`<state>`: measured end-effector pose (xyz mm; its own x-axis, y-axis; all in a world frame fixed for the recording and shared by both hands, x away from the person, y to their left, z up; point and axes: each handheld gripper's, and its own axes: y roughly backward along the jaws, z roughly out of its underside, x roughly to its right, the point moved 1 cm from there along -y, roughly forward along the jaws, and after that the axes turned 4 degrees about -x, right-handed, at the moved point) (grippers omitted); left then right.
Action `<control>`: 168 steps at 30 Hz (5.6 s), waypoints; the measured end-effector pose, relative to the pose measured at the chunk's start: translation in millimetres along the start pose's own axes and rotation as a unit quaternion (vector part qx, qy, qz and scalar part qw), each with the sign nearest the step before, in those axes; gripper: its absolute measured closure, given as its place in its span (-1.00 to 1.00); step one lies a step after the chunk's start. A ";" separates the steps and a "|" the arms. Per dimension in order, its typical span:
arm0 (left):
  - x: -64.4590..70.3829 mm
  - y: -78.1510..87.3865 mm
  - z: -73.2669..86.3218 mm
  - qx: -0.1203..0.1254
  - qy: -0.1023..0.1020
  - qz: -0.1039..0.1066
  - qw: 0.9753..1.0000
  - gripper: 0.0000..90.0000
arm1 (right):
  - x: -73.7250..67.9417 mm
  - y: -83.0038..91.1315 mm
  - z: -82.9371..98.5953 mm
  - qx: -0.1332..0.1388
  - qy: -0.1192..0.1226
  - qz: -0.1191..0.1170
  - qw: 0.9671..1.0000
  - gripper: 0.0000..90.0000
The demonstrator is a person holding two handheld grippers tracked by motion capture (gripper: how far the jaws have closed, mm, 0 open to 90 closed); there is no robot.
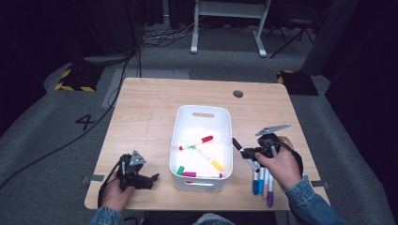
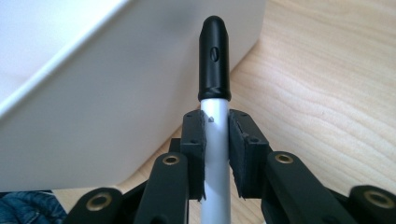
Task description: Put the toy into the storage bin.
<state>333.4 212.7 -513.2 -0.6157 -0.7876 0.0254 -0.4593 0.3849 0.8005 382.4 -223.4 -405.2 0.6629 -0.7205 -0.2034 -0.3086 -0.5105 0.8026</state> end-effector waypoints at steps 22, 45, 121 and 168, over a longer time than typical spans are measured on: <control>0.0 0.0 0.0 0.000 0.000 0.000 1.000 -1.00 | -23.0 40.3 -20.8 0.051 0.033 -0.012 0.998 0.72; 0.0 0.0 0.0 0.000 0.000 0.000 1.000 -1.00 | -74.8 31.6 -53.2 0.050 0.100 -0.065 0.992 0.72; -0.3 -1.4 -1.3 0.001 0.002 0.001 1.000 -1.00 | -77.4 11.0 -37.1 0.039 0.114 -0.061 0.991 0.09; -0.5 -1.1 -1.7 -0.002 0.002 0.002 1.000 -1.00 | 27.9 -24.1 65.5 -0.071 -0.027 0.020 0.997 0.25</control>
<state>335.4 211.9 -513.1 -0.6148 -0.7880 0.0314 -0.4536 0.3858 0.8034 363.6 -261.9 -466.9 0.6125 -0.7658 -0.1961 -0.2329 -0.4118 0.8810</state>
